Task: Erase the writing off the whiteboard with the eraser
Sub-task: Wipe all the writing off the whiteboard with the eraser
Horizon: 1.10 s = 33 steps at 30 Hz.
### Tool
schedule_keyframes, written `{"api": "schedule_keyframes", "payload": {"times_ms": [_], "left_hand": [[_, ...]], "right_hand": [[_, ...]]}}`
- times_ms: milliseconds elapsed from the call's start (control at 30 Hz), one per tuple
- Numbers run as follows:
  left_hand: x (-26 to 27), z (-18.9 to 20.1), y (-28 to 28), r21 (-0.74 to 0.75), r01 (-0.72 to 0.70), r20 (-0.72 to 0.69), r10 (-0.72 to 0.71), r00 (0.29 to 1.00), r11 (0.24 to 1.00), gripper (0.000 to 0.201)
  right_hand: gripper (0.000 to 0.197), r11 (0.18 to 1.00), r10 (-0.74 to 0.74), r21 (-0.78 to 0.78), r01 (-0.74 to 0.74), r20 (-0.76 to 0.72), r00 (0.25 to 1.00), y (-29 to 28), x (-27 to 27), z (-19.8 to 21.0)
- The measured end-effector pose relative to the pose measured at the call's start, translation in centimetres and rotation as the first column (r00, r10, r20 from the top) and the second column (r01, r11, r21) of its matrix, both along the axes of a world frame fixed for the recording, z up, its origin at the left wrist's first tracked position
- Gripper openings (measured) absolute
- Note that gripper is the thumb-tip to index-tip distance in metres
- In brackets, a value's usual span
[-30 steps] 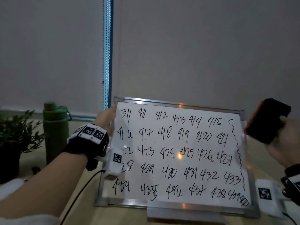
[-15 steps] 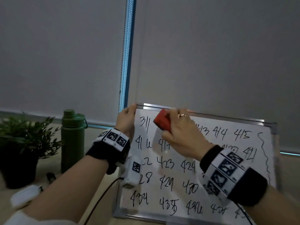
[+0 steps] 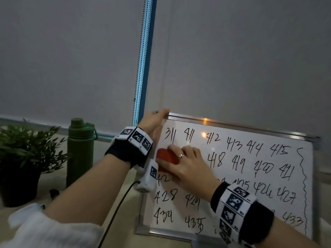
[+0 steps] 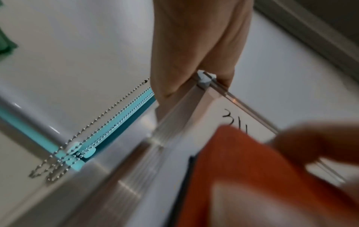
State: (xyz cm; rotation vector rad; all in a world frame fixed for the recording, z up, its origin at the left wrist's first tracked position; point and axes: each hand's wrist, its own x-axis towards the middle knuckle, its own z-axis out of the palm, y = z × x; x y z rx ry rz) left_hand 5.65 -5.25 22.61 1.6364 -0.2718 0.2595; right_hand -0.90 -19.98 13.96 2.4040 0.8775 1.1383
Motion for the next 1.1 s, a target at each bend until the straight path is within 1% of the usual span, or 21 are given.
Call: {"api": "schedule_keyframes", "payload": {"times_ms": [67,133,167,233,300,333,400,467,500,600,633,667,733,800,833,900,933,967,1033,1067,1100], "left_hand": [[0.1,0.1,-0.4,-0.036,-0.032,0.013,0.032,0.999,0.999,0.022],[0.1,0.2,-0.8,-0.096,-0.053,0.019,0.055,0.998,0.994,0.023],[0.1,0.1,-1.0,-0.127,-0.046,0.007,0.047,0.999,0.991,0.023],[0.3,-0.3,-1.0,-0.170,-0.028,-0.011,0.027,1.000,0.985,0.024],[0.4,-0.5,-0.9,-0.167,-0.024,-0.010,0.023,1.000,0.986,0.029],[0.3,-0.6,-0.9,-0.165,-0.031,-0.004,0.031,1.000,0.986,0.030],[0.1,-0.6,-0.9,-0.163,-0.026,-0.010,0.025,1.000,0.986,0.029],[-0.1,-0.5,-0.8,-0.182,-0.018,-0.020,0.014,1.000,0.983,0.027],[-0.3,-0.5,-0.8,-0.199,-0.028,-0.022,0.024,0.999,0.980,0.027],[-0.6,-0.4,-0.8,-0.224,-0.005,-0.035,-0.003,0.999,0.975,0.025],[-0.7,-0.4,-0.9,-0.231,-0.001,-0.037,-0.007,0.999,0.973,0.025],[-0.9,-0.4,-0.8,-0.243,-0.007,-0.052,-0.006,0.999,0.970,0.025],[-1.1,-0.3,-0.7,-0.270,-0.029,-0.084,0.006,0.996,0.962,0.024],[-1.3,-0.3,-0.7,-0.281,-0.024,-0.092,-0.002,0.996,0.959,0.023],[-1.4,-0.2,-0.8,-0.287,-0.016,-0.085,-0.009,0.996,0.958,0.023],[-1.8,-0.2,-0.9,-0.298,-0.025,-0.079,0.001,0.997,0.954,0.024],[-2.0,-0.2,-0.9,-0.299,-0.037,-0.073,0.016,0.997,0.954,0.025],[-1.9,-0.2,-0.9,-0.300,-0.040,-0.064,0.022,0.998,0.953,0.025],[-1.9,-0.3,-0.9,-0.273,-0.040,-0.068,0.022,0.997,0.961,0.024],[-1.8,-0.3,-0.9,-0.261,-0.053,-0.075,0.035,0.997,0.964,0.024],[-1.6,-0.4,-0.9,-0.262,-0.071,-0.073,0.054,0.996,0.962,0.024]], "right_hand": [[0.052,1.000,0.012,-0.008,-0.012,0.007,1.000,-0.3,0.3,0.9],[0.039,0.990,-0.016,0.138,0.009,0.049,0.999,-0.3,0.8,3.7],[0.036,0.976,-0.036,0.219,0.022,0.058,0.998,-0.3,1.1,5.0],[0.039,0.959,-0.052,0.281,0.032,0.066,0.996,-0.2,1.7,5.8],[0.039,0.974,0.002,0.224,-0.020,0.081,0.997,-0.6,1.7,3.9],[0.040,0.986,0.042,0.160,-0.053,0.069,0.997,-0.9,1.4,2.4],[0.052,0.993,0.118,-0.017,-0.117,0.026,0.993,-1.3,0.4,-0.2],[0.055,0.985,0.112,-0.131,-0.112,-0.009,0.994,-1.5,0.1,0.3],[0.053,0.988,0.094,-0.120,-0.092,0.006,0.996,-1.3,0.3,1.7],[0.045,0.989,-0.014,0.146,0.006,0.051,0.999,-0.6,1.2,6.4],[0.045,0.980,-0.030,0.200,0.017,0.067,0.997,-0.3,1.4,6.7],[0.045,0.977,-0.017,0.215,-0.004,0.092,0.996,-0.2,1.6,6.0],[0.048,0.988,0.051,0.143,-0.062,0.080,0.996,-0.2,0.9,2.5],[0.051,0.994,0.111,-0.017,-0.111,0.014,0.994,-0.9,-0.3,-1.3],[0.053,0.990,0.111,-0.085,-0.113,-0.025,0.994,-1.3,-0.9,-2.2],[0.058,0.984,0.106,-0.138,-0.111,-0.045,0.993,-1.9,-0.9,-1.0],[0.056,0.991,0.086,-0.097,-0.087,-0.014,0.996,-2.0,-0.5,0.5],[0.051,0.999,0.047,0.002,-0.047,0.035,0.998,-1.8,-0.1,2.3],[0.042,0.969,-0.057,0.244,0.030,0.102,0.993,-1.5,0.3,5.0],[0.040,0.948,-0.094,0.313,0.052,0.119,0.988,-1.2,0.3,5.0],[0.038,0.943,-0.111,0.327,0.062,0.135,0.985,-0.7,0.0,4.1]]}}
